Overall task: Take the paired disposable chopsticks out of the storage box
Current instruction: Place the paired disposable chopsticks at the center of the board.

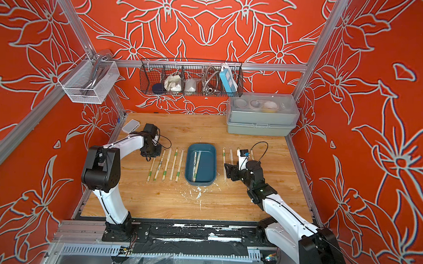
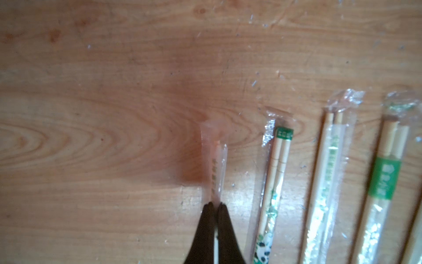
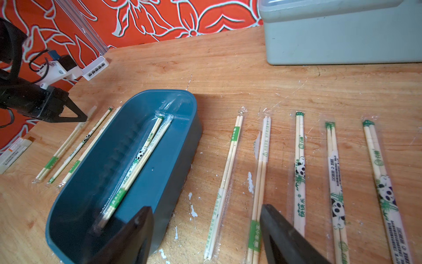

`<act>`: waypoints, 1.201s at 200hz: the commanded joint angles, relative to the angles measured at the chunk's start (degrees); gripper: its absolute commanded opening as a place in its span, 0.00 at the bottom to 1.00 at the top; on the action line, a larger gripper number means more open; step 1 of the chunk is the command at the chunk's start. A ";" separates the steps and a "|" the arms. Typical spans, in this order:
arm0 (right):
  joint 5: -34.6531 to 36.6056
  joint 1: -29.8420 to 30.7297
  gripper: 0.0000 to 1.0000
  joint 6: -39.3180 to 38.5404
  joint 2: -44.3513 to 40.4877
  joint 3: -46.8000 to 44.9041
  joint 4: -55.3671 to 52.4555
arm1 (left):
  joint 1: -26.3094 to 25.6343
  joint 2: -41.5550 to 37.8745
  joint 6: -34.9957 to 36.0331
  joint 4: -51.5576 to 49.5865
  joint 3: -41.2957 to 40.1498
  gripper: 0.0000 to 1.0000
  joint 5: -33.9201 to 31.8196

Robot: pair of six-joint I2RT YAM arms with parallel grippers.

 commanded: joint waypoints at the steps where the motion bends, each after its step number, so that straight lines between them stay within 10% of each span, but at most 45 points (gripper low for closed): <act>1: 0.02 0.46 0.78 -0.89 0.06 -0.42 1.18 | 0.19 0.66 -0.02 -0.56 1.94 0.00 -1.66; 146: 0.02 0.64 0.78 -1.16 -0.71 -0.10 -0.17 | 0.30 -2.47 -3.69 -2.07 2.19 0.36 -2.13; 240: 8.53 10.11 0.67 3.19 5.95 20.34 -24.79 | -8.61 -42.22 -17.86 18.95 -27.04 0.73 2.75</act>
